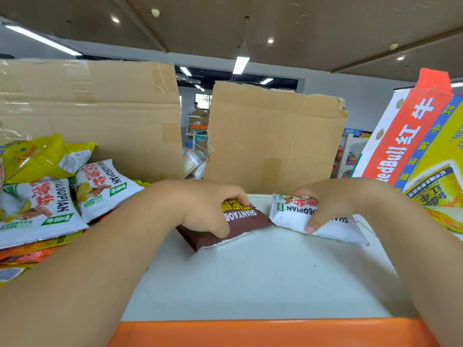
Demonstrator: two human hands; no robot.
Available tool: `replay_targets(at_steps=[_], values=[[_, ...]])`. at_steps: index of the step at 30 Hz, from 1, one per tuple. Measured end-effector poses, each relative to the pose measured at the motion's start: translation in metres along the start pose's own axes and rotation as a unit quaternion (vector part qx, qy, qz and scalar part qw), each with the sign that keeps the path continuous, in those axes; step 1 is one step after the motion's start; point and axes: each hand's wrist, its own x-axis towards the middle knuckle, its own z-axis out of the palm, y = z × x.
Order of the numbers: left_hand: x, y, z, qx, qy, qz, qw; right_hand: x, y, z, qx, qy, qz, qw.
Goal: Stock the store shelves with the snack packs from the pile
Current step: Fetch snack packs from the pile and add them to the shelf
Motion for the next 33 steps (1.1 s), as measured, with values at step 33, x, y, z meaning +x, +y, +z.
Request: replay_targets(at_steps=[33], values=[[-0.015, 0.338, 0.068, -0.022, 0.197, 0.197, 0.96, -0.351, 0.251, 0.067, 0.01, 0.261, 0.112, 0.959]])
